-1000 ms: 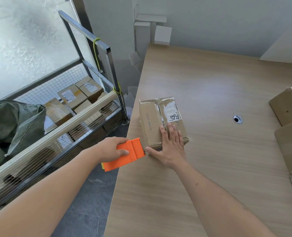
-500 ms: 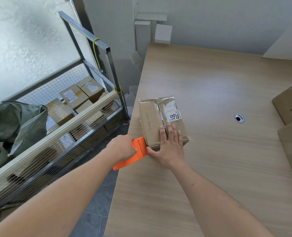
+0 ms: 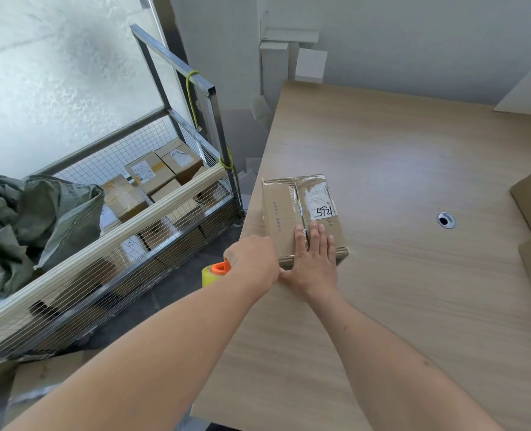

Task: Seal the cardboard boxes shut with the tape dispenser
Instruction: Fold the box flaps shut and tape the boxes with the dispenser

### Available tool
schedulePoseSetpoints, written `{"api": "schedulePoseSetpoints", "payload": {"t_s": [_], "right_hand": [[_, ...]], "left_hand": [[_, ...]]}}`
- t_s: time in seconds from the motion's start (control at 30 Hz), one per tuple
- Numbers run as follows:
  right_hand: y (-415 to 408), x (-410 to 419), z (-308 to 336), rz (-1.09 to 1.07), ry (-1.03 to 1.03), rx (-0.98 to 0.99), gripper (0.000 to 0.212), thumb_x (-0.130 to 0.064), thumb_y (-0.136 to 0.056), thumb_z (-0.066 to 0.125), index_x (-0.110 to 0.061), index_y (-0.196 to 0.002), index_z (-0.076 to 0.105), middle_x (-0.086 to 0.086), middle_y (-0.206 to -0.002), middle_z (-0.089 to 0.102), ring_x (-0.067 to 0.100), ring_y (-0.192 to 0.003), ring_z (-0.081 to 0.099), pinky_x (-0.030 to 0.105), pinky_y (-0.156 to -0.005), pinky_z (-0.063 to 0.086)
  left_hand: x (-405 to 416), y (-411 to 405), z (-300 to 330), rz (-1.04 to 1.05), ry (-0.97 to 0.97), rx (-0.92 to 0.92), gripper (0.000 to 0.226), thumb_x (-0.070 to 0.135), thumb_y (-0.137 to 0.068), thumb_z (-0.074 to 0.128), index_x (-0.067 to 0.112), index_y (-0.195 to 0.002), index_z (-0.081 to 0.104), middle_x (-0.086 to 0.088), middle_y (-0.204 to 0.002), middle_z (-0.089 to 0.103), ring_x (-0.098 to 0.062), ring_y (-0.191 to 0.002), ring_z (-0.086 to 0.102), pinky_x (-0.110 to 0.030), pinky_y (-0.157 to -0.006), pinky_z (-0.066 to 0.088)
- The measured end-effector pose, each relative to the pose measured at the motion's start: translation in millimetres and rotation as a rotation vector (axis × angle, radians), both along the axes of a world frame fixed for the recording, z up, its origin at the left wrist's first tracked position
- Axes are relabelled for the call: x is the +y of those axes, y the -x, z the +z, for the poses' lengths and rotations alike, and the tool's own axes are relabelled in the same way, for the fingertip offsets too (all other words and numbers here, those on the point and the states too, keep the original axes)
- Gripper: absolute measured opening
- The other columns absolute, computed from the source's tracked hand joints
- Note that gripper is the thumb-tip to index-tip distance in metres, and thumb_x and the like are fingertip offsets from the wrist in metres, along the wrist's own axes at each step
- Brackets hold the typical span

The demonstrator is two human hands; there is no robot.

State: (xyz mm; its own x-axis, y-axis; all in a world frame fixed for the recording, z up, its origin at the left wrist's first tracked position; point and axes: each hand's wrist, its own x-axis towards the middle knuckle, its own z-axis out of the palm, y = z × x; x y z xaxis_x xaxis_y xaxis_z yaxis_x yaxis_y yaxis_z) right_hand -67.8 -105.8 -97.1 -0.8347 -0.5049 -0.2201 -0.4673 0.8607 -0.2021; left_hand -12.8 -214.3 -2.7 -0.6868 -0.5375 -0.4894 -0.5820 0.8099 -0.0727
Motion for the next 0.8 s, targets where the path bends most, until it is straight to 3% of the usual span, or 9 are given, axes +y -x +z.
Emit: {"api": "schedulePoseSetpoints", "payload": {"t_s": [0.07,0.17,0.33,0.5,0.67,0.8], "right_hand": [[-1,0,0,-0.004,0.002,0.012,0.114,-0.089,-0.076,0.03,-0.021,-0.162,-0.002,0.011,-0.169,-0.011,0.025,-0.154,-0.023,0.047,-0.125,-0.013],[-2,0,-1,-0.01,0.008,0.029,0.113,-0.09,-0.078,0.029,-0.021,-0.163,0.0,0.012,-0.169,-0.01,0.026,-0.154,-0.023,0.047,-0.124,-0.014],[-2,0,1,0.015,0.024,0.039,0.108,-0.083,-0.08,0.034,-0.021,-0.162,0.002,0.013,-0.169,-0.011,0.027,-0.154,-0.023,0.047,-0.124,-0.014],[-1,3,-4,0.026,0.052,0.053,0.11,-0.085,-0.079,0.034,-0.02,-0.162,0.002,0.013,-0.169,-0.008,0.028,-0.155,-0.019,0.047,-0.125,-0.012],[1,11,-7,0.064,0.07,0.076,0.11,-0.089,-0.081,0.03,-0.021,-0.162,0.0,0.011,-0.169,-0.007,0.026,-0.156,-0.017,0.047,-0.126,-0.008],[2,29,-7,0.064,0.09,0.124,0.111,-0.092,-0.079,0.029,-0.023,-0.162,0.007,0.009,-0.17,0.001,0.025,-0.157,-0.01,0.045,-0.127,-0.001]], "left_hand": [[1,-3,-1,-0.006,0.007,0.035,0.023,0.018,-0.09,0.064,0.022,-0.112,0.064,-0.001,-0.102,0.065,-0.026,-0.099,0.065,-0.038,-0.081,0.053],[1,-11,-7,0.013,-0.007,0.038,0.016,0.014,-0.092,0.062,0.022,-0.106,0.064,-0.002,-0.112,0.066,-0.027,-0.105,0.065,-0.036,-0.082,0.051],[-7,-44,-39,0.125,-0.012,-0.019,0.027,0.007,-0.089,0.062,0.018,-0.114,0.064,-0.002,-0.114,0.067,-0.026,-0.105,0.066,-0.033,-0.072,0.041],[-3,-53,-59,0.213,-0.049,0.227,0.041,0.024,-0.101,0.056,0.017,-0.137,0.038,-0.007,-0.111,0.068,-0.028,-0.099,0.068,-0.034,-0.067,0.04],[10,-52,-67,0.295,-0.125,0.407,0.037,0.032,-0.105,0.049,0.021,-0.137,0.034,-0.009,-0.103,0.069,-0.031,-0.091,0.068,-0.038,-0.066,0.046],[30,-60,-92,0.346,-0.208,0.41,0.067,0.022,-0.101,0.054,0.025,-0.155,0.015,-0.009,-0.109,0.067,-0.03,-0.096,0.065,-0.036,-0.069,0.042]]}}
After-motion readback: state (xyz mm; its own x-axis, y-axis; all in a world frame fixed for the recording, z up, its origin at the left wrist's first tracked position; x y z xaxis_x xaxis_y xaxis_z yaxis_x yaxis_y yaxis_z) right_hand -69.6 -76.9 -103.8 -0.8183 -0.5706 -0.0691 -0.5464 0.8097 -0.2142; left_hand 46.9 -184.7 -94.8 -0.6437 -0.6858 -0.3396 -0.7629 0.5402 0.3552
